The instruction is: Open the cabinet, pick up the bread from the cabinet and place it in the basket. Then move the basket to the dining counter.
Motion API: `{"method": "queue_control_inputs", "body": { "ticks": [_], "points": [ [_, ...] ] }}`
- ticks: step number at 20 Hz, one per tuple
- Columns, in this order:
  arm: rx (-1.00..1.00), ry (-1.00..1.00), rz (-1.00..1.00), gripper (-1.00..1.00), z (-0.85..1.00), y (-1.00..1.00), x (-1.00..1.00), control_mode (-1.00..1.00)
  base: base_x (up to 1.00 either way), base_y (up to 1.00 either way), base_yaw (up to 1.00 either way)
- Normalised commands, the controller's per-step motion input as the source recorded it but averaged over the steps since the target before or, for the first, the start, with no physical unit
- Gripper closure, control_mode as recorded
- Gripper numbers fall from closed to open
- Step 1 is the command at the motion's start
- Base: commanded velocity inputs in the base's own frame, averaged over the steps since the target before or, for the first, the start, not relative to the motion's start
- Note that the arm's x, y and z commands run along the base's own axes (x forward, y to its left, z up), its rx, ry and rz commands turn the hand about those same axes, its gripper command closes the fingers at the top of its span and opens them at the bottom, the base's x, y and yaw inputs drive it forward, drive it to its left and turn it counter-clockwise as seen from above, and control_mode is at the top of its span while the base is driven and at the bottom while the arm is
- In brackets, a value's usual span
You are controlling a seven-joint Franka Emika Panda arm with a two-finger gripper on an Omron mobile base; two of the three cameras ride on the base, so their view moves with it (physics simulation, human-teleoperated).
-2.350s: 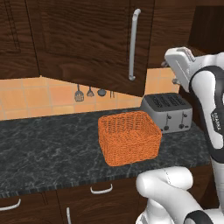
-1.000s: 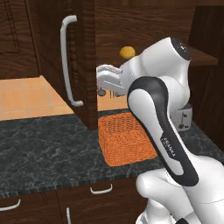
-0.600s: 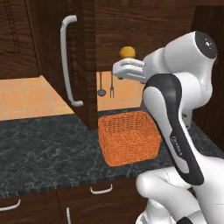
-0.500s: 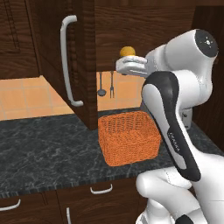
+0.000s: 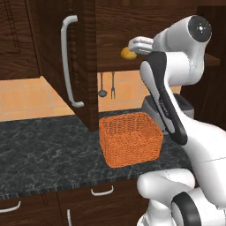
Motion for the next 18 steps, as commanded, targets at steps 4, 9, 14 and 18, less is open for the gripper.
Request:
{"method": "queue_control_inputs", "body": {
  "ticks": [4,9,14,18],
  "points": [
    [0.0,0.25,0.02,-1.0,0.0,-0.29,0.86,-1.0,0.0,0.0,0.0],
    [-0.03,0.07,0.05,-1.0,-0.04,-0.07,0.92,-1.0,0.0,0.0,0.0],
    [-0.15,-0.05,0.03,-1.0,-0.4,0.0,0.71,-1.0,0.0,0.0,0.0],
    [-0.09,-0.05,0.0,-1.0,-0.12,0.0,0.47,-1.0,0.0,0.0,0.0]
  ]
}}
